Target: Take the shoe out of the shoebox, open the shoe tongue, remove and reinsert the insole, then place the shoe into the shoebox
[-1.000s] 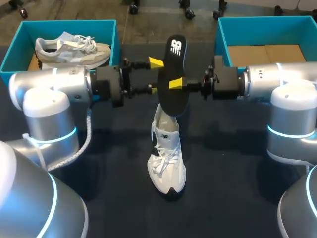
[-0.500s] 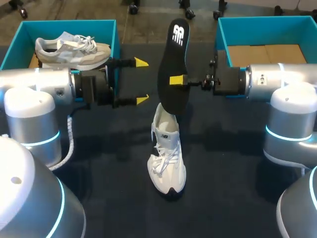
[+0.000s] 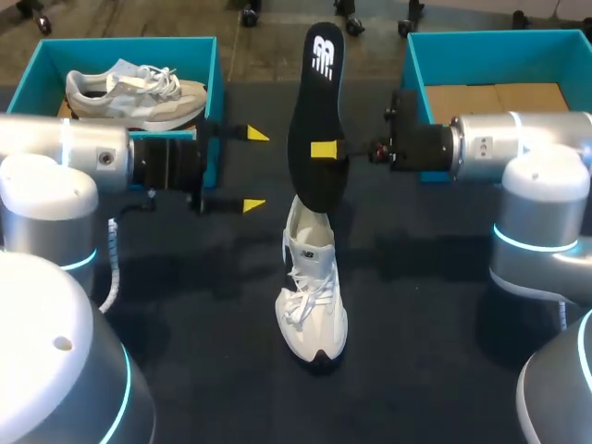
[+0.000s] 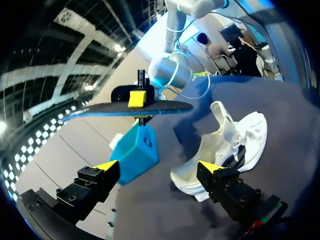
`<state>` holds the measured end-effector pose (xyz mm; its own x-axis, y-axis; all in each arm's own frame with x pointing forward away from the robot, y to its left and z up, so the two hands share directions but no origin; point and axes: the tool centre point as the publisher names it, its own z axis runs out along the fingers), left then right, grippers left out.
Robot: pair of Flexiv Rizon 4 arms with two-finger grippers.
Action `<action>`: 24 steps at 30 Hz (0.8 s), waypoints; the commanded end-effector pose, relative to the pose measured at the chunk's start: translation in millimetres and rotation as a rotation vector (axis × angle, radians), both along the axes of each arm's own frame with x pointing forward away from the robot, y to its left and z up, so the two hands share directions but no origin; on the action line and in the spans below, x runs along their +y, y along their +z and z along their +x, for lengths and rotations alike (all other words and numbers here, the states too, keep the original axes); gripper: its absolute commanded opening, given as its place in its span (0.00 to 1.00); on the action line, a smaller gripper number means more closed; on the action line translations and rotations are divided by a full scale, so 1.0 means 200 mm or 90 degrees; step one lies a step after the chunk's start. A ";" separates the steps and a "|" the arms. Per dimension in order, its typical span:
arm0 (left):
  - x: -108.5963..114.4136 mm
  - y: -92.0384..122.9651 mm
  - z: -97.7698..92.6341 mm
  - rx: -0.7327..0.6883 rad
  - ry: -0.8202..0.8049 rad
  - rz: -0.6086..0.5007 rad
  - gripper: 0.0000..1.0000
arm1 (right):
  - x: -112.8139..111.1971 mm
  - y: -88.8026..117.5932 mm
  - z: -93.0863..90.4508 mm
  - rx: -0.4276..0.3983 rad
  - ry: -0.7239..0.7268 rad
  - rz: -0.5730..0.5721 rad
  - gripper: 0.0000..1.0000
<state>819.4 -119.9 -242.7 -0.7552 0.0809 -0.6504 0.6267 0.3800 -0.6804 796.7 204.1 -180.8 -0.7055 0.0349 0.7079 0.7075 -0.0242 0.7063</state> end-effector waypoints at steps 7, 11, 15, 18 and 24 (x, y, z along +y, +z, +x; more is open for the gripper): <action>0.01 -0.13 -0.02 0.075 0.056 0.077 1.00 | 0.01 0.00 0.00 0.000 0.001 0.000 0.00; 0.01 -0.16 -0.01 0.081 0.073 0.100 1.00 | 0.01 0.00 0.00 0.000 0.001 0.000 0.00; 0.01 -0.16 -0.01 0.081 0.073 0.100 1.00 | 0.02 -0.04 0.01 -0.050 0.008 0.037 0.00; 0.01 -0.16 -0.01 0.081 0.073 0.100 1.00 | 0.02 -0.08 0.03 -0.082 0.016 0.043 0.00; 0.01 -0.16 -0.01 0.081 0.073 0.100 1.00 | 0.02 -0.13 0.06 -0.120 0.040 0.058 0.00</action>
<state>818.6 -118.8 -274.1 -0.8415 0.0832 -0.5338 0.4848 0.5521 -0.6783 799.9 205.0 -199.6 -0.8247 -0.0392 0.5642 0.5655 -0.0587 0.8226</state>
